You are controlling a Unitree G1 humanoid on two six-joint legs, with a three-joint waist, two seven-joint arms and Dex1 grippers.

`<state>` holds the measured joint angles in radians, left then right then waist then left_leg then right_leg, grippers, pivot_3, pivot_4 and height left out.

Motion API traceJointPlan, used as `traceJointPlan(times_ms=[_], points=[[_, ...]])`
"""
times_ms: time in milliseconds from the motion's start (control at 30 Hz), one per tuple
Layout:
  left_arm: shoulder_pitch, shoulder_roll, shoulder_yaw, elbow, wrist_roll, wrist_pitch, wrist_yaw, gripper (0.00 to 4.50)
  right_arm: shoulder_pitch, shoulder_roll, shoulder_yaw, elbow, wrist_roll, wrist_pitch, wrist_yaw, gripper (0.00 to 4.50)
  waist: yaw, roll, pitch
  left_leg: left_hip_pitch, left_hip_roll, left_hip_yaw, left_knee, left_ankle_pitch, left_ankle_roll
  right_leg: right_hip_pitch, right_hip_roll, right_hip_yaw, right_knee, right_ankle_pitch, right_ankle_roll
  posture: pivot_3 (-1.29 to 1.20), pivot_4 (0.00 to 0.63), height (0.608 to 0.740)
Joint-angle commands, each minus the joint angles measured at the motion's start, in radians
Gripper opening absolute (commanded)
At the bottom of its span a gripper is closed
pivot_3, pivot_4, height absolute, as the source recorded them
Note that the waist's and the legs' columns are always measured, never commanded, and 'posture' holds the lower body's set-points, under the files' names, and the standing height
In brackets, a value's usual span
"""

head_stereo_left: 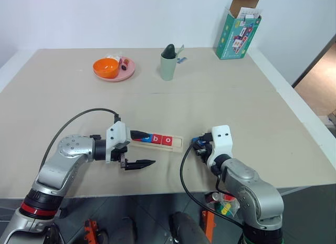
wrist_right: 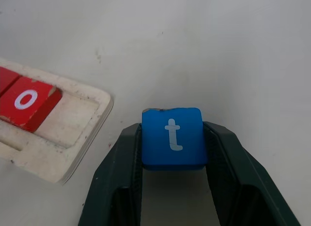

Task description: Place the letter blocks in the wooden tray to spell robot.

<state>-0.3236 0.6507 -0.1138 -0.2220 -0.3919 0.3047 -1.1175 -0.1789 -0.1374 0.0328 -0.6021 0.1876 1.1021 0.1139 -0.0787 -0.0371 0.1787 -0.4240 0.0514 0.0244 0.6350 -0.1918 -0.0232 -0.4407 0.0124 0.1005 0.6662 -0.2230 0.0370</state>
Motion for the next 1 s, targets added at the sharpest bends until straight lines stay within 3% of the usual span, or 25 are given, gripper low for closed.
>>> traceJointPlan(times_ms=[33, 200, 233, 367, 500, 567, 767, 1000], points=[[0.002, 0.018, 0.02, -0.035, -0.001, -0.006, 0.004, 4.5, -0.027, -0.001, 0.013, -0.011, 0.013, -0.018, 0.013, 2.65, 0.0, 0.0, 0.0, 0.0, 0.0, 0.0, 0.0, 0.0, 0.0, 0.0, 0.0, 0.0, 0.0, 0.0, 0.0, 0.0, 0.15, 0.74], [0.0, 0.018, 0.017, -0.027, 0.002, -0.01, 0.006, 4.5, -0.054, 0.004, -0.025, -0.012, 0.021, -0.023, 0.012, 4.38, 0.001, 0.0, 0.0, 0.0, 0.0, 0.0, 0.0, 0.0, 0.0, 0.0, 0.0, 0.0, 0.0, 0.0, 0.0, 0.0, 0.15, 0.74], [-0.001, 0.018, 0.016, -0.024, 0.004, -0.012, 0.006, 4.5, -0.073, -0.014, -0.041, -0.013, 0.027, -0.015, 0.025, 4.45, 0.001, 0.0, 0.0, 0.0, 0.0, 0.0, 0.0, 0.0, 0.0, 0.0, 0.0, 0.0, 0.0, 0.0, 0.0, 0.0, 0.15, 0.74], [-0.009, 0.015, 0.011, -0.014, 0.011, -0.017, 0.005, 4.5, -0.18, -0.196, -0.11, 0.049, 0.071, -0.042, 0.169, 4.45, 0.001, 0.0, 0.0, 0.0, -0.001, 0.001, 0.001, 0.0, 0.0, 0.0, -0.001, 0.001, 0.0, 0.0, 0.0, 0.0, 0.15, 0.74], [-0.025, 0.004, 0.001, 0.012, 0.028, -0.051, -0.011, 4.5, -0.315, -0.549, -0.005, 0.336, 0.074, -0.373, 0.646, 4.45, 0.0, 0.001, 0.001, 0.0, -0.002, 0.003, 0.002, 0.0, 0.0, 0.001, -0.001, 0.002, -0.001, 0.0, 0.001, 0.0, 0.15, 0.74], [-0.03, -0.004, 0.001, 0.017, 0.025, -0.057, -0.01, 4.5, -0.337, -0.634, 0.077, 0.438, 0.064, -0.545, 0.847, 4.45, 0.001, 0.0, 0.0, 0.001, -0.002, 0.003, 0.001, 0.0, 0.001, 0.002, -0.001, 0.002, -0.002, 0.0, 0.001, 0.0, 0.15, 0.74], [-0.021, -0.008, 0.003, 0.005, 0.021, -0.054, -0.004, 4.5, -0.418, -0.654, 0.191, 0.739, 0.051, -0.901, 1.226, 4.45, -0.001, 0.001, 0.001, 0.002, 0.001, 0.001, 0.0, -0.003, 0.005, 0.002, 0.002, 0.001, -0.001, 0.002, 0.005, 0.0, 0.15, 0.74], [0.017, 0.012, 0.032, -0.039, 0.013, -0.031, 0.022, 4.5, -0.57, -0.552, 0.22, 1.095, -0.023, -1.135, 1.323, 4.45, -0.001, 0.001, 0.001, 0.002, 0.0, 0.002, 0.002, -0.003, 0.005, 0.002, 0.002, 0.001, -0.001, 0.003, 0.005, 0.0, 0.15, 0.74]])
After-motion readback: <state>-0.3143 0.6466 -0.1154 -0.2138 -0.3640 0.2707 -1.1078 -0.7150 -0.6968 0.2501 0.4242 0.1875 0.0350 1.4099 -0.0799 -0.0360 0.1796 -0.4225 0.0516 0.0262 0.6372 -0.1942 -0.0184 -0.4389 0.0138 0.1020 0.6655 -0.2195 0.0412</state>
